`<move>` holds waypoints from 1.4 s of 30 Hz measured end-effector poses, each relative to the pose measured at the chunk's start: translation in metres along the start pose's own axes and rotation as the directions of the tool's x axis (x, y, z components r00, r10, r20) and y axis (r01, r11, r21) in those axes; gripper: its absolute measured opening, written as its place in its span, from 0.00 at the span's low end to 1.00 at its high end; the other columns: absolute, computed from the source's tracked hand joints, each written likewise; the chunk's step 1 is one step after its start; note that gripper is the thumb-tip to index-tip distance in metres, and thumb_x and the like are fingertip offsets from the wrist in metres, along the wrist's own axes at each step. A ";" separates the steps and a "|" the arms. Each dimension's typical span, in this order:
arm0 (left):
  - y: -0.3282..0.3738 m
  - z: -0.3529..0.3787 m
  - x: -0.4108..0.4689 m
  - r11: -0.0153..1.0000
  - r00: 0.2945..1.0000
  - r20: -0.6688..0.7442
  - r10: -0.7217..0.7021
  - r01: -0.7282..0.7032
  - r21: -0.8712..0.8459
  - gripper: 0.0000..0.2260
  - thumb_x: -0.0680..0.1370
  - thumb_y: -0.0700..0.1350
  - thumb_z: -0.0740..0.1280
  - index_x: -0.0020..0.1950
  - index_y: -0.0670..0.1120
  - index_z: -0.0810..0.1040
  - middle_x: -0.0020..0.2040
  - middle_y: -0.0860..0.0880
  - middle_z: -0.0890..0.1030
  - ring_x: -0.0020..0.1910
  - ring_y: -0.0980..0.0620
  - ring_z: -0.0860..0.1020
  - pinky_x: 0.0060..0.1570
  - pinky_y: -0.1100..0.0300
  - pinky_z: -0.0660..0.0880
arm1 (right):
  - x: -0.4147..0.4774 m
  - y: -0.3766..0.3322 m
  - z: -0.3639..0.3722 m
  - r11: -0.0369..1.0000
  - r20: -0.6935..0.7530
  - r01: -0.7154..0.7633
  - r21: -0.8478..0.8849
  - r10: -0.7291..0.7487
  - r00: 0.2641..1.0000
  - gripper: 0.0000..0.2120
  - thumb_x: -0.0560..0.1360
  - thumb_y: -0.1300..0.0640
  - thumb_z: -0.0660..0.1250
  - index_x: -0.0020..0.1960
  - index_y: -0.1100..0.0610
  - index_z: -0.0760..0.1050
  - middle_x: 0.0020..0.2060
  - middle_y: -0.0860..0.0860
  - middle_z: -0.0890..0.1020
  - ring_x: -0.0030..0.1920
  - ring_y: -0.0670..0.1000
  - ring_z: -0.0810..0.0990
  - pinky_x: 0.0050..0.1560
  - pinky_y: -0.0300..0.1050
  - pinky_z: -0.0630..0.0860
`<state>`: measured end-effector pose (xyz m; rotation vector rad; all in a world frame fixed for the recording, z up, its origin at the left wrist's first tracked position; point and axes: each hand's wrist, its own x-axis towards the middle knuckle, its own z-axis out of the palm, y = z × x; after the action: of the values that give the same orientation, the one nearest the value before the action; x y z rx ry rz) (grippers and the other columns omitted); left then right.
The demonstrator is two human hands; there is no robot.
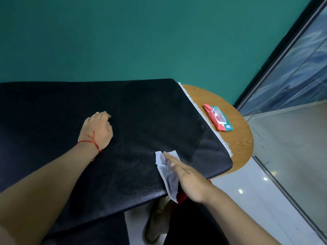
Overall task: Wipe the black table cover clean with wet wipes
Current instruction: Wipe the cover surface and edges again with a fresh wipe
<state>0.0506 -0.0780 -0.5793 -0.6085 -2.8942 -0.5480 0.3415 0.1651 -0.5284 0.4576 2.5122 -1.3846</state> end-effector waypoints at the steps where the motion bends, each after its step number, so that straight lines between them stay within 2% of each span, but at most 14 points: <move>1: 0.002 -0.005 -0.006 0.999 1.000 -0.017 0.019 -0.018 0.046 0.16 0.83 0.43 0.59 0.69 0.47 0.78 0.72 0.47 0.77 0.76 0.43 0.70 0.75 0.40 0.66 | 0.000 -0.002 -0.004 1.000 0.012 -0.008 0.004 0.008 1.000 0.20 0.86 0.38 0.52 0.77 0.26 0.64 0.77 0.27 0.66 0.78 0.32 0.60 0.83 0.46 0.55; 4: 0.031 -0.022 -0.031 0.991 0.990 -0.047 0.131 -0.130 0.026 0.12 0.82 0.44 0.61 0.62 0.50 0.81 0.63 0.50 0.81 0.65 0.45 0.77 0.68 0.44 0.71 | 0.006 -0.001 -0.013 0.993 0.030 0.037 -0.114 -0.034 0.999 0.21 0.88 0.42 0.54 0.79 0.29 0.63 0.80 0.33 0.64 0.79 0.36 0.60 0.82 0.44 0.54; 8: 0.098 -0.033 -0.117 0.942 0.978 0.047 0.201 -0.180 -0.283 0.09 0.79 0.54 0.61 0.45 0.53 0.79 0.40 0.55 0.78 0.43 0.49 0.79 0.49 0.48 0.78 | 0.018 0.006 -0.006 0.874 0.042 0.170 -0.455 -0.169 0.985 0.24 0.89 0.52 0.54 0.85 0.42 0.59 0.84 0.37 0.54 0.83 0.36 0.47 0.84 0.48 0.43; 13: 0.162 -0.017 -0.161 0.974 0.969 0.247 0.030 0.026 -0.223 0.17 0.78 0.66 0.64 0.56 0.55 0.80 0.52 0.56 0.78 0.56 0.52 0.77 0.59 0.51 0.75 | 0.021 0.012 -0.005 0.841 0.002 0.203 -0.502 -0.234 0.972 0.26 0.89 0.53 0.52 0.85 0.43 0.55 0.84 0.38 0.55 0.80 0.33 0.46 0.84 0.49 0.42; 16: 0.179 -0.012 -0.153 0.925 0.919 0.388 -0.069 0.205 -0.321 0.11 0.74 0.63 0.69 0.50 0.57 0.81 0.53 0.55 0.80 0.56 0.51 0.77 0.58 0.52 0.75 | 0.015 0.011 -0.001 0.851 -0.023 0.193 -0.488 -0.233 0.972 0.30 0.86 0.57 0.53 0.86 0.45 0.51 0.85 0.42 0.54 0.82 0.36 0.45 0.85 0.51 0.40; 19: 0.202 -0.017 -0.151 0.794 0.898 0.424 -0.114 0.339 -0.504 0.06 0.71 0.50 0.67 0.35 0.52 0.76 0.45 0.53 0.81 0.49 0.49 0.78 0.46 0.57 0.73 | 0.009 0.011 0.001 0.852 -0.045 0.186 -0.489 -0.238 0.970 0.32 0.85 0.56 0.53 0.87 0.47 0.48 0.86 0.43 0.53 0.84 0.41 0.45 0.83 0.48 0.37; 23: 0.216 -0.027 -0.153 0.620 0.865 0.447 -0.226 0.482 -0.619 0.06 0.74 0.40 0.68 0.40 0.48 0.75 0.41 0.50 0.81 0.40 0.48 0.80 0.39 0.57 0.76 | 0.007 0.015 -0.004 0.847 -0.061 0.147 -0.510 -0.206 0.977 0.33 0.85 0.56 0.52 0.87 0.50 0.45 0.86 0.44 0.51 0.84 0.42 0.42 0.83 0.49 0.36; 25: 0.216 -0.027 -0.156 0.417 0.801 0.550 -0.237 0.595 -0.687 0.05 0.74 0.35 0.69 0.44 0.43 0.75 0.47 0.41 0.83 0.45 0.44 0.85 0.41 0.52 0.84 | 0.007 0.018 -0.008 0.844 -0.069 0.121 -0.522 -0.184 0.981 0.32 0.86 0.55 0.50 0.87 0.50 0.44 0.86 0.44 0.49 0.84 0.42 0.42 0.84 0.52 0.37; 28: 0.216 -0.026 -0.168 0.157 0.691 0.712 -0.128 0.723 -0.673 0.08 0.76 0.30 0.69 0.39 0.40 0.79 0.38 0.42 0.80 0.36 0.48 0.80 0.41 0.56 0.84 | 0.005 0.024 -0.012 0.810 -0.074 0.079 -0.581 -0.149 0.986 0.31 0.86 0.53 0.47 0.87 0.50 0.40 0.86 0.43 0.43 0.84 0.42 0.38 0.84 0.54 0.36; 32: 0.219 -0.030 -0.184 0.187 0.625 0.778 -0.066 0.773 -0.606 0.05 0.76 0.33 0.74 0.51 0.34 0.85 0.35 0.44 0.74 0.28 0.55 0.72 0.32 0.62 0.77 | 0.000 0.034 -0.018 0.750 -0.102 0.020 -0.661 -0.116 0.988 0.31 0.86 0.51 0.45 0.87 0.50 0.38 0.85 0.44 0.38 0.84 0.44 0.35 0.83 0.55 0.34; 36: 0.224 -0.032 -0.191 0.294 0.635 0.769 -0.070 0.750 -0.593 0.07 0.77 0.41 0.77 0.45 0.38 0.82 0.31 0.48 0.72 0.28 0.53 0.71 0.34 0.59 0.78 | -0.002 0.039 -0.033 0.756 -0.104 -0.016 -0.655 -0.069 0.992 0.31 0.86 0.50 0.46 0.87 0.47 0.39 0.85 0.42 0.38 0.84 0.44 0.36 0.81 0.55 0.32; 38: 0.229 -0.032 -0.198 0.414 0.711 0.701 -0.054 0.655 -0.632 0.14 0.77 0.45 0.76 0.37 0.43 0.75 0.32 0.48 0.70 0.30 0.52 0.71 0.35 0.57 0.79 | 0.000 0.037 -0.045 0.802 -0.063 -0.026 -0.597 -0.014 0.998 0.32 0.85 0.51 0.46 0.87 0.46 0.41 0.85 0.42 0.40 0.84 0.43 0.37 0.82 0.56 0.32; 40: 0.235 -0.030 -0.208 0.519 0.841 0.539 -0.044 0.480 -0.707 0.18 0.77 0.46 0.74 0.34 0.47 0.67 0.32 0.49 0.66 0.31 0.53 0.66 0.31 0.57 0.68 | 0.001 0.028 -0.059 0.832 -0.020 -0.034 -0.554 0.027 0.999 0.30 0.85 0.53 0.45 0.87 0.48 0.46 0.86 0.42 0.44 0.84 0.43 0.40 0.83 0.57 0.34; 42: 0.240 -0.026 -0.219 0.476 0.903 0.427 -0.048 0.397 -0.785 0.20 0.77 0.46 0.72 0.34 0.47 0.63 0.31 0.51 0.63 0.31 0.53 0.62 0.30 0.59 0.60 | 0.003 0.014 -0.067 0.813 -0.022 -0.059 -0.580 0.057 0.998 0.28 0.85 0.57 0.45 0.86 0.53 0.56 0.86 0.46 0.51 0.85 0.47 0.47 0.83 0.60 0.36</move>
<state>0.3503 0.0375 -0.5218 -0.4015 -2.8152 -2.2391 0.3405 0.2298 -0.5047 0.3972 2.7153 -0.5251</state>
